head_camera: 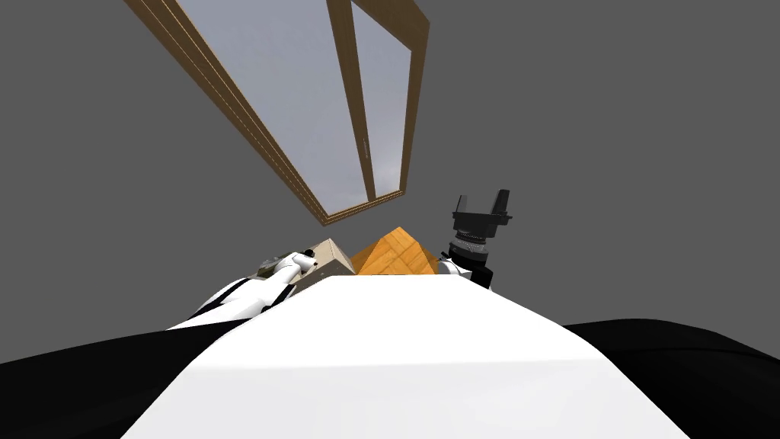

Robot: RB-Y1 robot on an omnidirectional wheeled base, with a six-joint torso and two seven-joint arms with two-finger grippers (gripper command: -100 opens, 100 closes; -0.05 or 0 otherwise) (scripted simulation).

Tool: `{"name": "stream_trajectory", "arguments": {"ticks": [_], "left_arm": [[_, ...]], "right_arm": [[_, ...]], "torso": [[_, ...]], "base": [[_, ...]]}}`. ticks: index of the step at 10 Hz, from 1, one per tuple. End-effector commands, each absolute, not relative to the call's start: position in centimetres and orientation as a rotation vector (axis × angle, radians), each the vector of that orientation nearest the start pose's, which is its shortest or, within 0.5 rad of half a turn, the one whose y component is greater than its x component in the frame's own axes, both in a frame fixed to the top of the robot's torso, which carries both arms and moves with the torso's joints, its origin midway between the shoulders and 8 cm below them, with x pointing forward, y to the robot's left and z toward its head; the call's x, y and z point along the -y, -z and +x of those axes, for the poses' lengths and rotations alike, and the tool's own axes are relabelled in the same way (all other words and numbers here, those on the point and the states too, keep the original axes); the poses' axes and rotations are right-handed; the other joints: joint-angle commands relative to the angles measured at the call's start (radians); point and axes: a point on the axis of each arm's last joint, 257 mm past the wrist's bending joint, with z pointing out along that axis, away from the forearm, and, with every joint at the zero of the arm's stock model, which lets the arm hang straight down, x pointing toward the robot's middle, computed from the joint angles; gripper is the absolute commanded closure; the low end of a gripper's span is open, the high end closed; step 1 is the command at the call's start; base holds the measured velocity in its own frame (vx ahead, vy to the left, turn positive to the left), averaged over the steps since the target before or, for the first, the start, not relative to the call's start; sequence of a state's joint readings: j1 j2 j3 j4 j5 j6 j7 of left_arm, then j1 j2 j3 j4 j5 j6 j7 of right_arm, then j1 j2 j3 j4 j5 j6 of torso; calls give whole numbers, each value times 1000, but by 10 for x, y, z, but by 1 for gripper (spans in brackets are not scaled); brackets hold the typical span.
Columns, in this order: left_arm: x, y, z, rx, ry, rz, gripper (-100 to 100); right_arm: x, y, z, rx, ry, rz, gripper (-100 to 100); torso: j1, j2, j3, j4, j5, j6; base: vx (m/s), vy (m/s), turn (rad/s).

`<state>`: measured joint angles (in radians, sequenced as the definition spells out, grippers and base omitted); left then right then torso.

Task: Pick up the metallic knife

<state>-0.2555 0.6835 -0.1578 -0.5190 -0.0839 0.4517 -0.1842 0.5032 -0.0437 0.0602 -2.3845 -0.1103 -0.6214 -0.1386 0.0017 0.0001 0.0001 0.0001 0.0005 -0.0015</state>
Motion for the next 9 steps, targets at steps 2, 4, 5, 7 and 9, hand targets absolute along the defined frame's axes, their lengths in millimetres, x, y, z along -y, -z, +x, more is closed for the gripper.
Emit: {"name": "stream_trajectory", "arguments": {"ticks": [2,4,5,7,9], "left_arm": [[-674,464,334,-2062,-511,-1266,100],[-671,460,339,-2080,-494,-1221,100],[-671,460,339,-2080,-494,-1221,100],[-667,456,345,-2100,-475,-1176,100],[-662,454,349,-2123,-455,-1130,100]], "right_arm": [[264,-87,298,-391,-1612,566,0],[264,-87,298,-391,-1612,566,0],[264,-87,298,-391,-1612,566,0],[264,-87,298,-391,-1612,566,0],[264,-87,298,-391,-1612,566,0]], "torso": [[-2,-3,-2,-1,-1,-3],[-3,-5,-3,-1,-1,0],[-4,-5,-3,-1,-1,0],[-3,-4,-2,-1,-1,0],[-4,-6,-3,-1,-1,0]], "base": [[94,-50,232],[79,-57,141],[62,-53,92],[72,-43,164],[108,-72,215]]}}
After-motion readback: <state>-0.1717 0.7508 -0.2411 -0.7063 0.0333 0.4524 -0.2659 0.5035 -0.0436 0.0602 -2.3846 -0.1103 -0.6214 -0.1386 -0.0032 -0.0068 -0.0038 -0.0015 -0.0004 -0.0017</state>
